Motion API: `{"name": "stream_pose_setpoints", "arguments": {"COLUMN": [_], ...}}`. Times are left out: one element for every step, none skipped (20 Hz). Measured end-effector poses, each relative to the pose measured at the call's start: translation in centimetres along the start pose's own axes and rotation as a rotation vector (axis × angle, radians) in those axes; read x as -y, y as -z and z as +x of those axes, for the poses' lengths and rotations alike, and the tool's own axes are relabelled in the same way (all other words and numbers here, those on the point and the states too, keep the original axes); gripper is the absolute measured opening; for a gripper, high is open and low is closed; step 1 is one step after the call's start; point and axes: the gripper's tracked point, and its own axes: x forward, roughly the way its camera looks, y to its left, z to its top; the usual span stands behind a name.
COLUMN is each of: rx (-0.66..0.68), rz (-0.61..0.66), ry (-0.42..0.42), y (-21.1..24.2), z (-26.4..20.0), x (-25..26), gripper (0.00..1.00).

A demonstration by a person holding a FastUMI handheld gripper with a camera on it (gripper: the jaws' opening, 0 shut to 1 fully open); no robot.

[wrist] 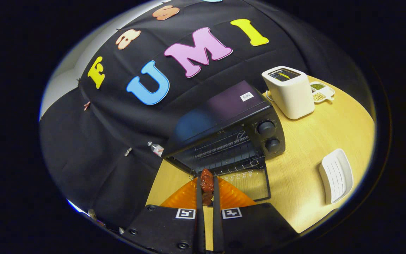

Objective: Open the toaster oven, put the food inside, and close the toaster oven door.

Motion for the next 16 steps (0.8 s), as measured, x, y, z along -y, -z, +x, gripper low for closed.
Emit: {"name": "stream_pose_setpoints", "arguments": {"rx": [0.010, 0.021, 0.035, 0.048, 0.061, 0.077, 0.091, 0.106, 0.115, 0.123, 0.129, 0.138, 0.150, 0.161, 0.164, 0.166], "rz": [0.018, 0.033, 0.045, 0.062, 0.081, 0.101, 0.118, 0.133, 0.145, 0.155, 0.168, 0.189, 0.217, 0.247, 0.272, 0.287], "ry": [0.012, 0.024, 0.035, 0.043, 0.049, 0.051, 0.052, 0.053, 0.052, 0.053, 0.051, 0.044, 0.031, 0.017, 0.008, 0.001], "y": [-0.1, -0.2, -0.4, -0.6, -0.9, -1.3, -1.6, -2.0, -2.3, -2.4, -2.2, -2.5, -2.6, -2.7, -2.6, -2.5], "z": [0.8, 1.6, 2.3, 2.9, 3.6, 4.5, 5.2, 6.2, 7.1, 7.8, 8.3, 9.4, 10.2, 10.9, 11.8, 12.4], "x": [0.3, 0.5, 0.8, 1.0, 1.1, 1.3, 1.4, 1.6, 1.7, 2.0, 2.4, 2.3, 2.3, 2.3, 2.3, 2.3], "gripper": [0.13, 0.13, 0.13, 0.12, 0.12, 0.12, 0.13, 0.12, 0.12, 0.12, 0.13, 0.12, 0.13, 0.12, 0.13, 0.12]}}
